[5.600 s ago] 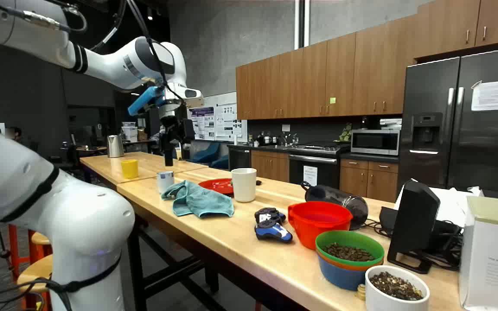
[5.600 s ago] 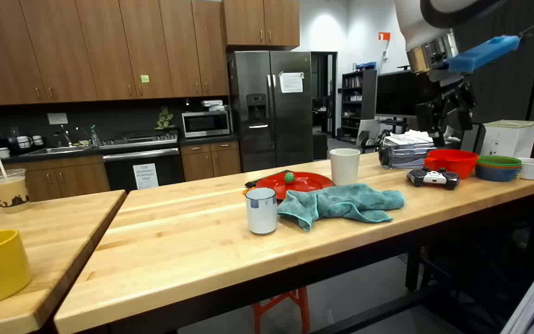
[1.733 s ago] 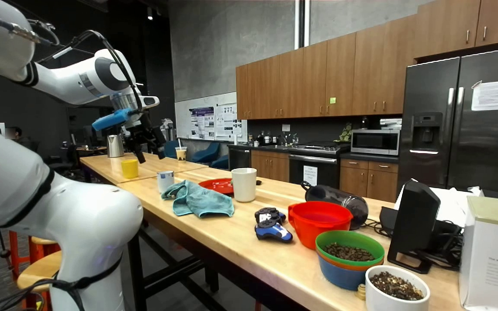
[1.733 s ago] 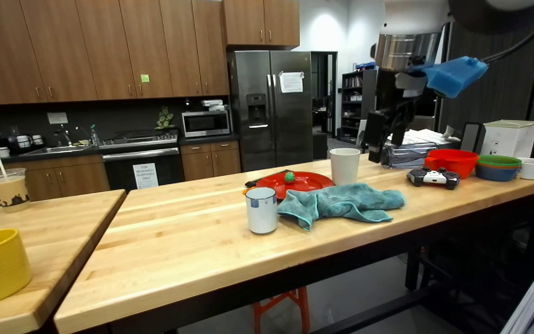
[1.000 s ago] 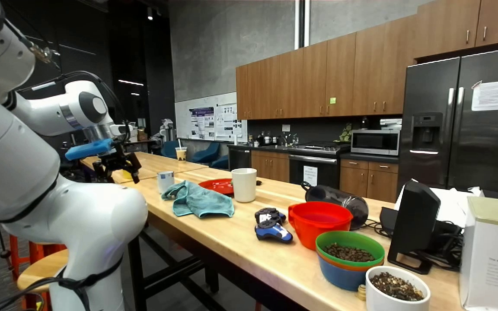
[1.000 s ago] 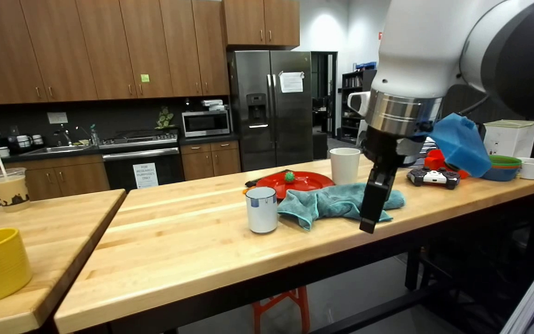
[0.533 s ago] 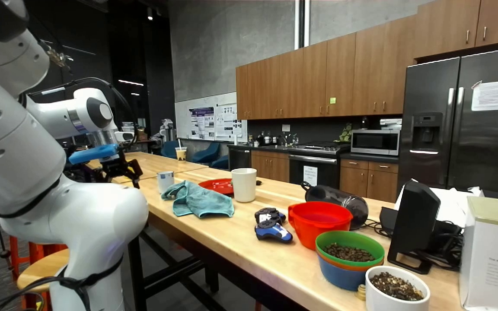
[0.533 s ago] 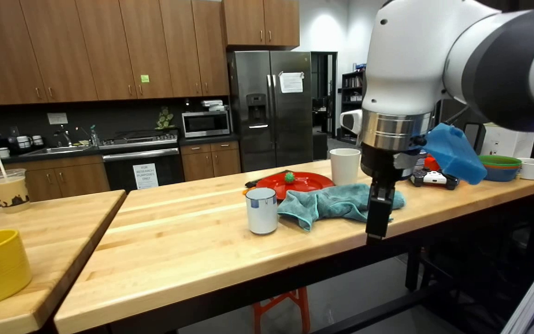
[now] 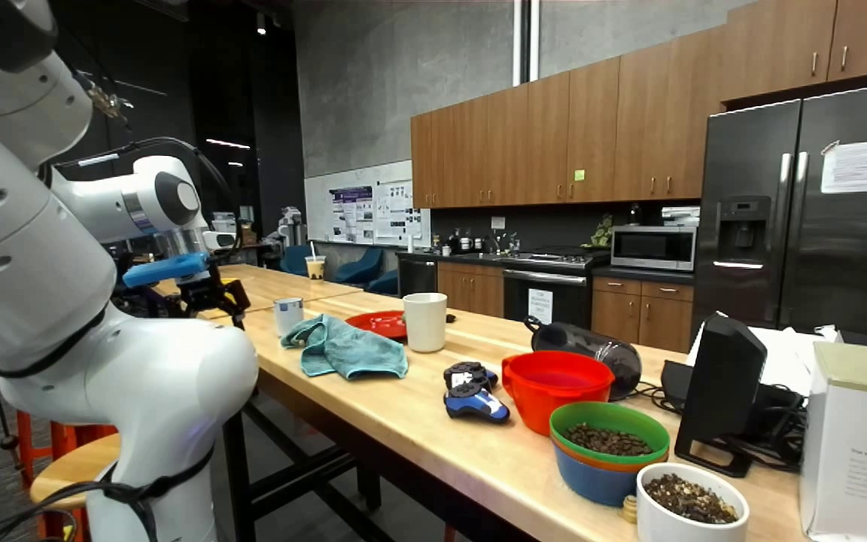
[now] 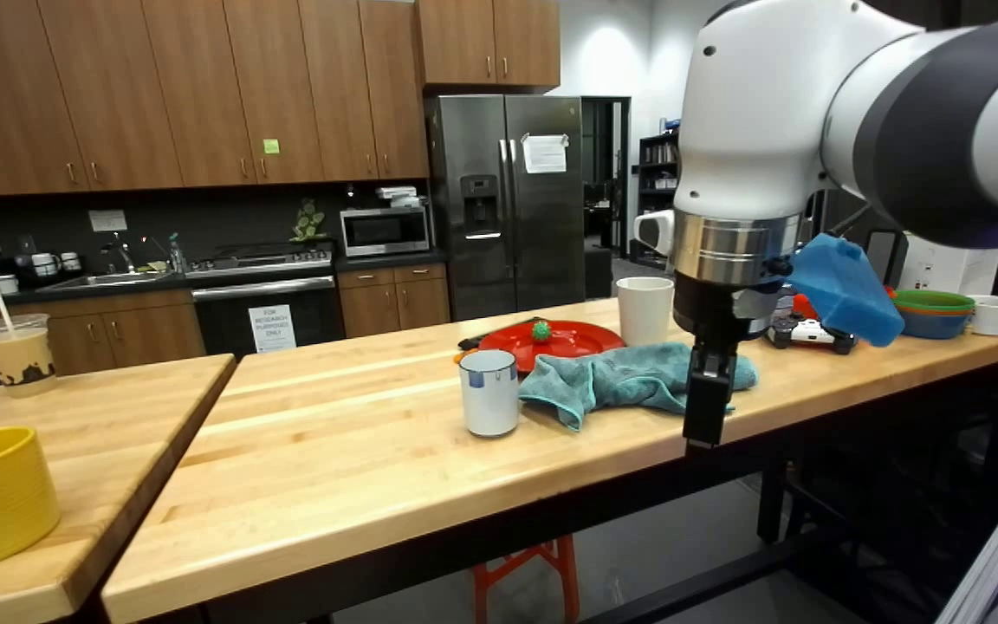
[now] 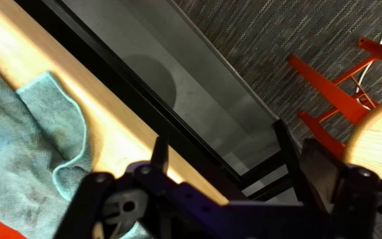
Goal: Wipe the table with the blue towel
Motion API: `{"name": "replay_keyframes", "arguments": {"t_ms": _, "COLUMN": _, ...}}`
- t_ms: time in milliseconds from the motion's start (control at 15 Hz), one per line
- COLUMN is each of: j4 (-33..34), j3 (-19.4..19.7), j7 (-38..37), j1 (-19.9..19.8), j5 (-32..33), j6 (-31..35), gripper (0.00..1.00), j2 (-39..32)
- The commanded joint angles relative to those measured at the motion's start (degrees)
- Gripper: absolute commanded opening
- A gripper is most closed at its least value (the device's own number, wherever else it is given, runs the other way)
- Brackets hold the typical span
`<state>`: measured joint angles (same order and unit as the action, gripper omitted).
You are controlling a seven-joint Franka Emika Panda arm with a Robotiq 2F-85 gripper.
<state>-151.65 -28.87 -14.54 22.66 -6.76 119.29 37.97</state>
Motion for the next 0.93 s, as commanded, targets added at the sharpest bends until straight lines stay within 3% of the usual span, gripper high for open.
{"name": "replay_keyframes", "arguments": {"t_ms": 0, "j4": 0.58, "j3": 0.85, "j7": -1.48, "j1": -1.38, "j5": 2.28, "j6": 1.72, "gripper": 1.00, "j2": -2.14}}
{"name": "replay_keyframes", "arguments": {"t_ms": 867, "j4": 5.92, "j3": 1.78, "j7": -5.81, "j1": -10.42, "j5": 15.31, "j6": 9.57, "gripper": 1.00, "j2": -12.27}}
